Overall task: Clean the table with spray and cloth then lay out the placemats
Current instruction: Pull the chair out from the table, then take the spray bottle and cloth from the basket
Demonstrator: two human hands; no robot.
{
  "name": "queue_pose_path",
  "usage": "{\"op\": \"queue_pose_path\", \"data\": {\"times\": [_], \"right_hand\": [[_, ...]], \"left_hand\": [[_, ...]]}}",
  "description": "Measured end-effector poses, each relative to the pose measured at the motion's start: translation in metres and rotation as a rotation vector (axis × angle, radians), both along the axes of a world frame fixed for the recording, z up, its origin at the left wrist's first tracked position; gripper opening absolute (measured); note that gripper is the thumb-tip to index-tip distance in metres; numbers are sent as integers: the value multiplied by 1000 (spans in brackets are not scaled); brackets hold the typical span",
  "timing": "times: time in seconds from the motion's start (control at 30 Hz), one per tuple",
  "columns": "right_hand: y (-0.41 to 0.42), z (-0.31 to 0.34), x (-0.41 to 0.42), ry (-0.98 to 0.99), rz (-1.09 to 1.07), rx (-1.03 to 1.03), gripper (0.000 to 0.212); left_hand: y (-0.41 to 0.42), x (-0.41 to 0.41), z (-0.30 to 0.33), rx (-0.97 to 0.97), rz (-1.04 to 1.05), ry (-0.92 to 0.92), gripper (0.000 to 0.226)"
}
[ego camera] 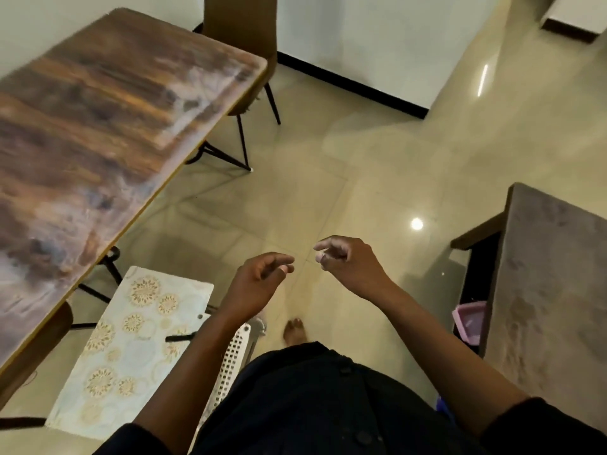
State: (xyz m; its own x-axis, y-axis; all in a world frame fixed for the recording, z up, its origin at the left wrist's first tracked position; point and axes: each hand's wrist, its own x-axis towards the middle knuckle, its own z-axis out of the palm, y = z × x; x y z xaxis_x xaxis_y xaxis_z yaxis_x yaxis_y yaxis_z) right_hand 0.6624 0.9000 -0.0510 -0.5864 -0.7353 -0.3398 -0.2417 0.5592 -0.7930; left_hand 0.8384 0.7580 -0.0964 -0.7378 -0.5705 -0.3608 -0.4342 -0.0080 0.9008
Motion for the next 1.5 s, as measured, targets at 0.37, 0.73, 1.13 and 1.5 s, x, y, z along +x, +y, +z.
{"op": "queue_pose_path", "data": {"times": [0.37,0.73,1.13,1.5], "right_hand": [[-172,-2,-84,3,337,-62,18],[-330,-4,-132,-18,876,-31,17],[-422,-9,-79,7,1509,-21,17],[-415,-12,60,54,1965,23,20]], "left_hand": [[-100,-48,9,-53,267,50,28],[-150,-87,12,-72,771,-16,32],[-111,-91,6,-19,1397,-27,20],[-47,-38,-18,74,1936,3,30]]}}
